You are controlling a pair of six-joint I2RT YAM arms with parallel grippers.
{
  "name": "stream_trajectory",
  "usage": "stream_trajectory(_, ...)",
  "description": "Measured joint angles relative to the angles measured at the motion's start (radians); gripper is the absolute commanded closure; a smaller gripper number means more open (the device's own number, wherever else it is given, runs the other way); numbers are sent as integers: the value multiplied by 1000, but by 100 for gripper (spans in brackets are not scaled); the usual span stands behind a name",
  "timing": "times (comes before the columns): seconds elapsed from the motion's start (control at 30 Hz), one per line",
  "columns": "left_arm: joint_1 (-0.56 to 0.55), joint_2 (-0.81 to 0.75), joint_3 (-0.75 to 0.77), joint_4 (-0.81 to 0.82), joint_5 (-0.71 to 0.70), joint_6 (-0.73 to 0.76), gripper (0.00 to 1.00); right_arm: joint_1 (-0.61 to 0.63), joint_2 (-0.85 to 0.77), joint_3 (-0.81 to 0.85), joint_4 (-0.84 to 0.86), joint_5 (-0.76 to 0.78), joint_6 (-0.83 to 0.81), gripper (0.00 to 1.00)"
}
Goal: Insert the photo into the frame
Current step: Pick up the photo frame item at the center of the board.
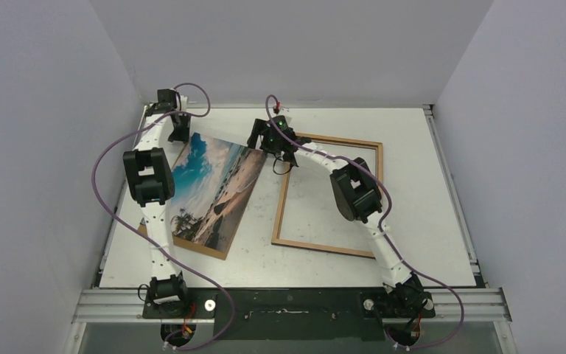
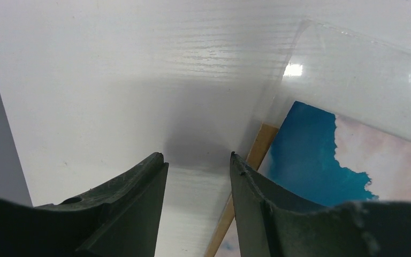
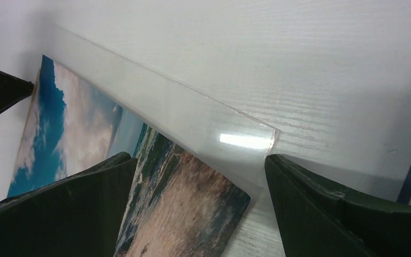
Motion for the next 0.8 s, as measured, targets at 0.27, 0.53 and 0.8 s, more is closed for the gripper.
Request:
stream_trajectory(0.27,2,11,19,-19,-2,16,57,-12,1,-28,76,-69,68,4)
stream_trajectory(0.53,2,35,64,-48,-8,53,57,-33,-18,-148,279,-142,145,2)
stream_trajectory(0.8,-11,35,63,-52,-39,119,59,-42,-44,-245,403,-206,189,2)
